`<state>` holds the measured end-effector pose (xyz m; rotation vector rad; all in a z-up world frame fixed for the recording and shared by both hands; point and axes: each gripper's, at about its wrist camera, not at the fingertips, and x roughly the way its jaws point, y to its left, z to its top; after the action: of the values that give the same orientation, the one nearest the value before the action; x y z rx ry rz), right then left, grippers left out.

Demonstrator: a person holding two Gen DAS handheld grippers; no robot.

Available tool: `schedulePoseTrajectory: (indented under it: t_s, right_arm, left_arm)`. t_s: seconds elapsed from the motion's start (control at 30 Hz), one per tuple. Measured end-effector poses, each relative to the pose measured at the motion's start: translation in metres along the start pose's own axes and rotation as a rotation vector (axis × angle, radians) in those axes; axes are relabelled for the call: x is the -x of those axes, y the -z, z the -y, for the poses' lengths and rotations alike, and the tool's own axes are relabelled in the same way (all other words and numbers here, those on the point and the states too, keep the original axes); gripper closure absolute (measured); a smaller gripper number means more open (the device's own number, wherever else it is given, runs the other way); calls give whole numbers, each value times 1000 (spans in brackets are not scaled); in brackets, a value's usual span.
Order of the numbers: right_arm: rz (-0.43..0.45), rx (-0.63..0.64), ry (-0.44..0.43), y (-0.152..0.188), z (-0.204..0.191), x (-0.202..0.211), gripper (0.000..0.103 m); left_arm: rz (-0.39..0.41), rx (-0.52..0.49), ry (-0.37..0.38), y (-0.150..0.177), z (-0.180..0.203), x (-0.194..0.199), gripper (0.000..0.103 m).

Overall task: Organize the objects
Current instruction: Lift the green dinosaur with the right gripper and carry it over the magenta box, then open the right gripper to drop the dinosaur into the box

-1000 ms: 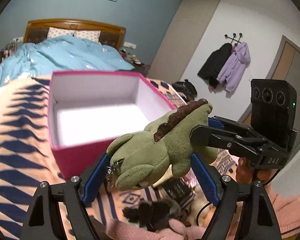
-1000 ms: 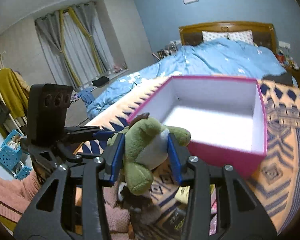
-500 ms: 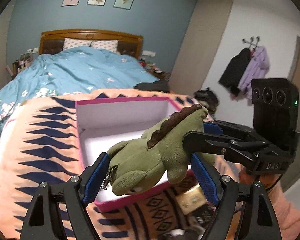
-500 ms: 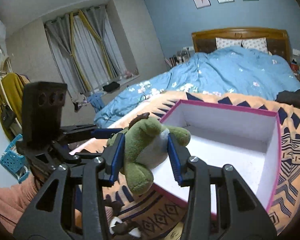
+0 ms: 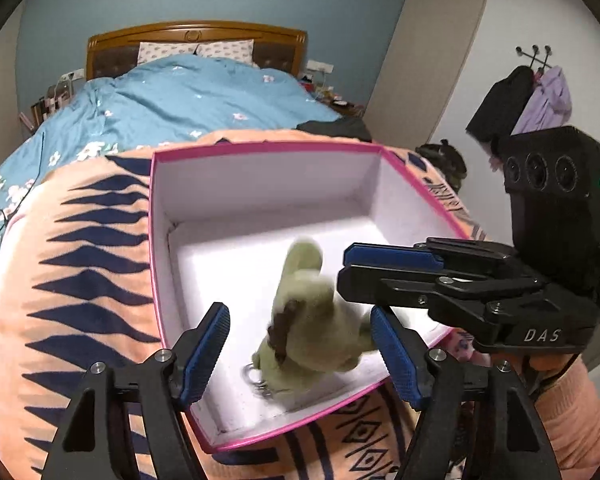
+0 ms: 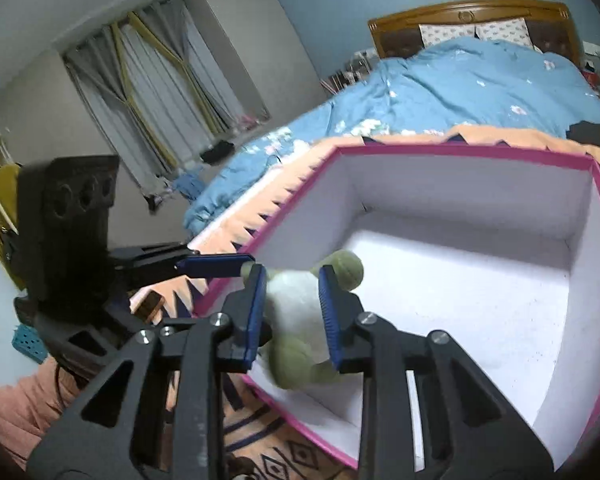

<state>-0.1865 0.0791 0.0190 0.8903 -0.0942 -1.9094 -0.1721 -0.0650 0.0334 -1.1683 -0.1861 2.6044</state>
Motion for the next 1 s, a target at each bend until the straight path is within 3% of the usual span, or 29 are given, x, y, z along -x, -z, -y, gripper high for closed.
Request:
schedulePoseTrajectory:
  t_s: [0.2,0.43,0.6,0.67,0.8,0.87,0.93,1.0]
  right_arm:
    - [-47,-14,137,8,9,3,65]
    - [-110,-34,385,13,28,15,64]
    - [-271,10,519,21,38,-9,64]
    - [-331,-8,498,24,43,-19,64]
    - [-339,57,500,20,31,-28,64]
    - [-304,59,517,19,28,-21,52]
    - [-248,72,532,23,19,-9,29]
    - [-203,83,527,26,9,5,23]
  left_arm:
    - [33,8,-20,3,-3,6,28]
    - [45,-21,8,1,8,4,28]
    - [41,-37,-5,3,14,0,28]
    - [43,-40,-6,4,15,2,27]
    - [60,-39,-19,6,15,9,27]
    - [75,-34,-23,8,13,14,26]
    - [99,-22,-22,12,10,22,22]
    - [122,-5,0,15,8,31,21]
